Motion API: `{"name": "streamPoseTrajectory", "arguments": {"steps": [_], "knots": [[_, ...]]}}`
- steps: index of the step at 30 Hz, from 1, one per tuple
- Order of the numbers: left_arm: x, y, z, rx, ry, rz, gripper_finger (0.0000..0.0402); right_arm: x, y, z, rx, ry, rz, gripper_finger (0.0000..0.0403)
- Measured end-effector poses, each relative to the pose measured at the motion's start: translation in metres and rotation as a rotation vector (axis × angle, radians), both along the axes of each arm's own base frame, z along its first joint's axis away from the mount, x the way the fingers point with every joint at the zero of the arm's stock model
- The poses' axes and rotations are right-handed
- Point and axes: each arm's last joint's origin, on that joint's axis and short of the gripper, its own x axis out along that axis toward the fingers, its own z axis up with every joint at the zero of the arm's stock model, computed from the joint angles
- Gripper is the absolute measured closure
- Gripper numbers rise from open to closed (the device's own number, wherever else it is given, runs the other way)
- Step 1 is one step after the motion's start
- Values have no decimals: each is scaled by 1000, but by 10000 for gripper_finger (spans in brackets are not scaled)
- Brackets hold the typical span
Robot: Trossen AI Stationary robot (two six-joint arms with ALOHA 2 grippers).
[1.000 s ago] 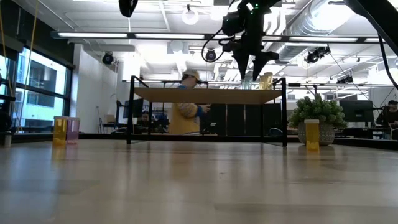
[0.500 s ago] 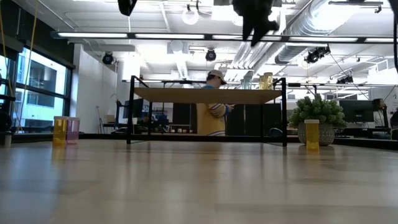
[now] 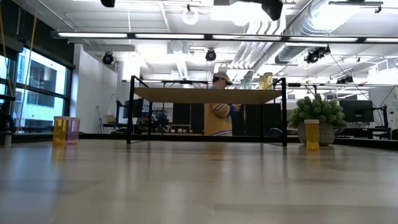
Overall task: Pick and place medicine bottles onto shelf by color
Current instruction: Put the blue pill bottle on the shelf aligned with the other blue pill bottles
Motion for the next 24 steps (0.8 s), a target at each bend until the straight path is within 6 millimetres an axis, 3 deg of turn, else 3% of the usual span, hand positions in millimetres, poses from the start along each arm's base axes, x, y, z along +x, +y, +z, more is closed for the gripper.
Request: {"name": "streamPoseTrajectory", "arguments": {"steps": [7, 24], "knots": [[-2, -3, -7, 85, -11, -21, 401, -13, 18, -23, -134, -254, -16, 198], [-2, -3, -9, 87, 12, -23, 401, -14, 17, -25, -155, -261, -14, 199]]}}
